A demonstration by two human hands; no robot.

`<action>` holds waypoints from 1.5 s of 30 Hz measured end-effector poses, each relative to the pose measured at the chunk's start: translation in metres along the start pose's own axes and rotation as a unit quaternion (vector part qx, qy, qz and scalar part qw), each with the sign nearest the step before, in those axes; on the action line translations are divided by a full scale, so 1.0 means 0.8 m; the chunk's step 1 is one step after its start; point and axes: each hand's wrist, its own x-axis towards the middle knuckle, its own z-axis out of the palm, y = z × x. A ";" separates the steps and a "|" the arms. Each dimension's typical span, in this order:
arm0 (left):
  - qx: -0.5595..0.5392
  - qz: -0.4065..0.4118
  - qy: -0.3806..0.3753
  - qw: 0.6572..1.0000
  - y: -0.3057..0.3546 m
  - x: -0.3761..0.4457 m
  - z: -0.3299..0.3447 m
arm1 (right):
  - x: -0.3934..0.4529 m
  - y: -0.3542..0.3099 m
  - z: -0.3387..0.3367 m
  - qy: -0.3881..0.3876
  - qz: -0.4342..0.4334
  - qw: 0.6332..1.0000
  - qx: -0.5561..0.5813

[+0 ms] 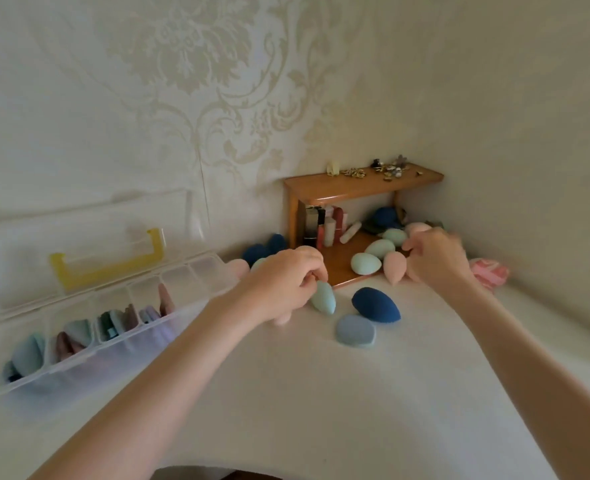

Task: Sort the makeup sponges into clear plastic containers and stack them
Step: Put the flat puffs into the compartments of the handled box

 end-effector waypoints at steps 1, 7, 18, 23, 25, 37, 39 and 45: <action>0.003 0.013 -0.005 1.000 0.005 0.005 0.005 | 0.003 0.015 -0.003 0.002 0.024 1.000 -0.009; 0.014 0.055 -0.043 0.997 0.035 0.028 0.034 | -0.004 0.086 0.006 -0.084 0.157 0.984 -0.019; 0.025 0.028 0.007 0.999 0.031 -0.007 0.003 | -0.028 0.010 -0.028 0.035 -0.006 0.989 0.141; 0.035 -0.045 0.044 0.997 -0.006 -0.054 -0.032 | -0.080 -0.113 -0.031 -0.014 -0.222 0.940 0.257; 0.045 -0.068 0.060 0.995 -0.029 -0.075 -0.048 | -0.104 -0.156 -0.024 -0.042 -0.249 0.918 0.306; 0.022 -0.165 0.057 0.984 -0.107 -0.163 -0.097 | -0.163 -0.276 0.039 -0.061 -0.325 0.908 0.259; 0.028 -0.153 0.062 0.986 -0.109 -0.165 -0.096 | -0.165 -0.280 0.047 -0.062 -0.338 0.913 0.222; 0.071 -0.150 0.081 0.983 -0.115 -0.164 -0.092 | -0.165 -0.284 0.054 -0.052 -0.368 0.928 0.038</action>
